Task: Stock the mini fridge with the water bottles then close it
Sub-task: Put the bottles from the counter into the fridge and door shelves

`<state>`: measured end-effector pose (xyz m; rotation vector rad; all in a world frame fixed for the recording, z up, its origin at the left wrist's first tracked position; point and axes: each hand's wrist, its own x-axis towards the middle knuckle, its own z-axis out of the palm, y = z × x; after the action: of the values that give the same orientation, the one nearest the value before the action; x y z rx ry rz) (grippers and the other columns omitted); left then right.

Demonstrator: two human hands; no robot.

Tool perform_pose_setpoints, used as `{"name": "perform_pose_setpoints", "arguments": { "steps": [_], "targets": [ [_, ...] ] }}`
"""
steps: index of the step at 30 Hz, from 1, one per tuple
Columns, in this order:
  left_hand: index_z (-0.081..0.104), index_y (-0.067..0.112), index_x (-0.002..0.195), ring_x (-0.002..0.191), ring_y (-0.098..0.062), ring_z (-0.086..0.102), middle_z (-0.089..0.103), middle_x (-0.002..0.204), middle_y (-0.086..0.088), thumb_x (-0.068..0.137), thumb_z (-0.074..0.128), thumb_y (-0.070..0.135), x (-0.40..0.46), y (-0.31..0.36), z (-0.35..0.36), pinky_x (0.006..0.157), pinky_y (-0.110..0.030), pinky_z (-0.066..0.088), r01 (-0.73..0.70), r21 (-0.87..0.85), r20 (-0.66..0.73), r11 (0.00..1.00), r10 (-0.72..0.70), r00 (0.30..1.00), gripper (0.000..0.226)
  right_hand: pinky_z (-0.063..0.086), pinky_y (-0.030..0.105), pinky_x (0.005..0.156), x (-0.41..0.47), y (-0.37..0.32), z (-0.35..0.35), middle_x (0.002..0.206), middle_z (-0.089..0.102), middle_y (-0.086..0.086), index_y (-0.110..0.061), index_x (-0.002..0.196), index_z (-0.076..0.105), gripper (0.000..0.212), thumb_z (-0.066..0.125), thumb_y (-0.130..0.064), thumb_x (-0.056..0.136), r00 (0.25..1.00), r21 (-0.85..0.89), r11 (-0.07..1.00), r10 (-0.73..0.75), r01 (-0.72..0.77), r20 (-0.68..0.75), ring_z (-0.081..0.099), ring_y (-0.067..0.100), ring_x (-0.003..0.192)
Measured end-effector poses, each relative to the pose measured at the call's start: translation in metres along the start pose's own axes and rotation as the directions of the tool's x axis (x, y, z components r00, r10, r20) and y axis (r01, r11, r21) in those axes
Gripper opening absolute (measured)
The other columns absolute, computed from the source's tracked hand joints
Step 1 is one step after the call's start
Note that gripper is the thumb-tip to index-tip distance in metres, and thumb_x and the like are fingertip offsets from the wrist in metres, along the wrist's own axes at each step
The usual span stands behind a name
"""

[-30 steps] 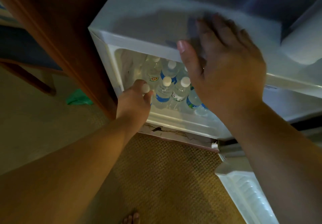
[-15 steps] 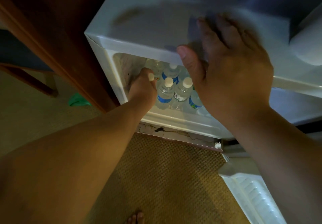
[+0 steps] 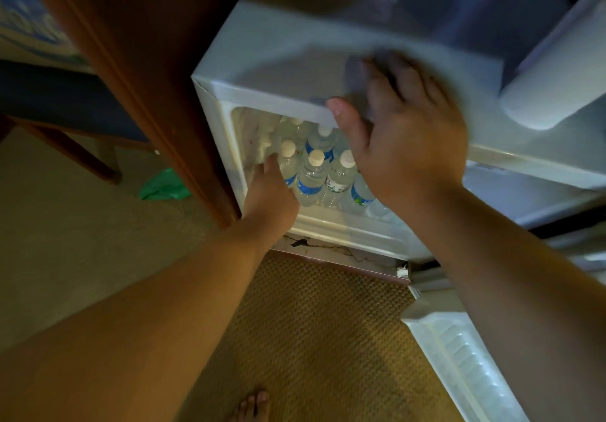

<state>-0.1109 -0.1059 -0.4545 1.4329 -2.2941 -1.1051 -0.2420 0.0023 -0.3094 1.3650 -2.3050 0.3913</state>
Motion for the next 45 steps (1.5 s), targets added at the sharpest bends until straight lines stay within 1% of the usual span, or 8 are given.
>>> {"name": "perform_pose_setpoints", "arguments": {
  "steps": [7, 14, 18, 20, 26, 31, 37, 45],
  "targets": [
    [0.043, 0.037, 0.150, 0.085, 0.006, 0.066, 0.069, 0.123, 0.015, 0.100, 0.067, 0.034, -0.146, 0.041, -0.070, 0.064, -0.011, 0.053, 0.013, -0.234, -0.077, 0.972, -0.032, 0.997, 0.055, 0.035, 0.038, 0.118, 0.012, -0.007, -0.058, 0.158, 0.043, 0.011, -0.015, 0.151, 0.047, 0.066, 0.060, -0.052, 0.097, 0.932, 0.286, 0.917, 0.188, -0.279, 0.310, 0.041, 0.031, 0.144],
    [0.062, 0.045, 0.120, 0.094, 0.002, 0.072, 0.073, 0.100, 0.025, 0.090, 0.070, 0.056, -0.268, 0.174, -0.242, 0.077, -0.027, 0.062, -0.323, -0.336, -0.438, 0.885, 0.157, 0.885, 0.034, 0.035, 0.010, 0.101, -0.031, -0.037, -0.295, 0.123, 0.064, -0.004, -0.021, 0.114, 0.071, 0.025, 0.061, -0.035, 0.096, 0.985, 0.512, 0.855, 0.148, -0.083, -0.087, 0.058, 0.013, 0.119],
    [0.063, 0.034, 0.122, 0.095, 0.001, 0.072, 0.072, 0.103, 0.025, 0.098, 0.072, 0.041, -0.318, 0.280, -0.348, 0.080, -0.018, 0.058, -0.552, -0.182, -0.563, 0.814, 0.374, 0.737, 0.027, 0.040, 0.020, 0.107, -0.028, -0.035, -0.435, 0.126, 0.060, -0.014, -0.026, 0.113, 0.071, 0.020, 0.062, -0.032, 0.096, 0.964, 0.530, 0.848, 0.148, -0.010, -0.219, 0.055, 0.008, 0.123],
    [0.062, 0.036, 0.121, 0.097, 0.007, 0.070, 0.070, 0.105, 0.029, 0.097, 0.070, 0.039, -0.336, 0.330, -0.389, 0.080, -0.008, 0.053, -0.598, -0.145, -0.571, 0.788, 0.427, 0.702, 0.025, 0.036, 0.011, 0.105, -0.017, -0.024, -0.492, 0.127, 0.060, -0.013, -0.026, 0.115, 0.071, 0.024, 0.062, -0.033, 0.094, 0.957, 0.522, 0.853, 0.156, -0.005, -0.246, 0.055, 0.008, 0.121],
    [0.062, 0.045, 0.115, 0.095, 0.012, 0.066, 0.069, 0.101, 0.031, 0.094, 0.072, 0.041, -0.363, 0.436, -0.447, 0.067, 0.000, 0.046, -0.629, -0.164, -0.457, 0.760, 0.507, 0.731, 0.024, 0.027, -0.003, 0.098, 0.021, 0.020, -0.598, 0.124, 0.061, -0.009, -0.025, 0.123, 0.067, 0.027, 0.062, -0.031, 0.098, 0.961, 0.454, 0.889, 0.174, -0.060, -0.215, 0.050, 0.004, 0.119],
    [0.062, 0.046, 0.110, 0.099, 0.008, 0.064, 0.071, 0.097, 0.029, 0.092, 0.071, 0.043, -0.354, 0.490, -0.450, 0.073, -0.019, 0.049, -0.648, -0.222, -0.387, 0.729, 0.544, 0.745, 0.021, 0.035, 0.003, 0.086, 0.056, 0.058, -0.624, 0.121, 0.059, -0.010, -0.026, 0.127, 0.064, 0.036, 0.065, -0.032, 0.091, 0.961, 0.423, 0.891, 0.242, -0.164, -0.136, 0.051, 0.007, 0.114],
    [0.059, 0.052, 0.113, 0.103, 0.010, 0.060, 0.068, 0.098, 0.028, 0.094, 0.070, 0.043, -0.277, 0.557, -0.437, 0.078, -0.016, 0.049, -0.669, -0.116, -0.248, 0.734, 0.631, 0.735, 0.024, 0.049, 0.021, 0.083, 0.124, 0.091, -0.615, 0.125, 0.053, -0.012, -0.039, 0.143, 0.049, 0.053, 0.068, -0.042, 0.093, 0.940, 0.336, 0.886, 0.340, -0.319, -0.003, 0.053, 0.009, 0.107],
    [0.034, 0.048, 0.157, 0.143, -0.025, 0.047, 0.041, 0.162, 0.001, 0.099, 0.069, 0.040, -0.120, 0.632, -0.385, 0.108, -0.039, 0.046, -0.664, 0.264, 0.091, 0.700, 0.667, 0.739, 0.068, 0.051, 0.020, 0.073, 0.208, 0.117, -0.554, 0.131, 0.052, -0.010, -0.051, 0.150, 0.032, 0.061, 0.060, -0.054, 0.096, 0.854, 0.292, 0.803, 0.495, -0.519, 0.158, 0.060, 0.009, 0.092]
  ]
}}
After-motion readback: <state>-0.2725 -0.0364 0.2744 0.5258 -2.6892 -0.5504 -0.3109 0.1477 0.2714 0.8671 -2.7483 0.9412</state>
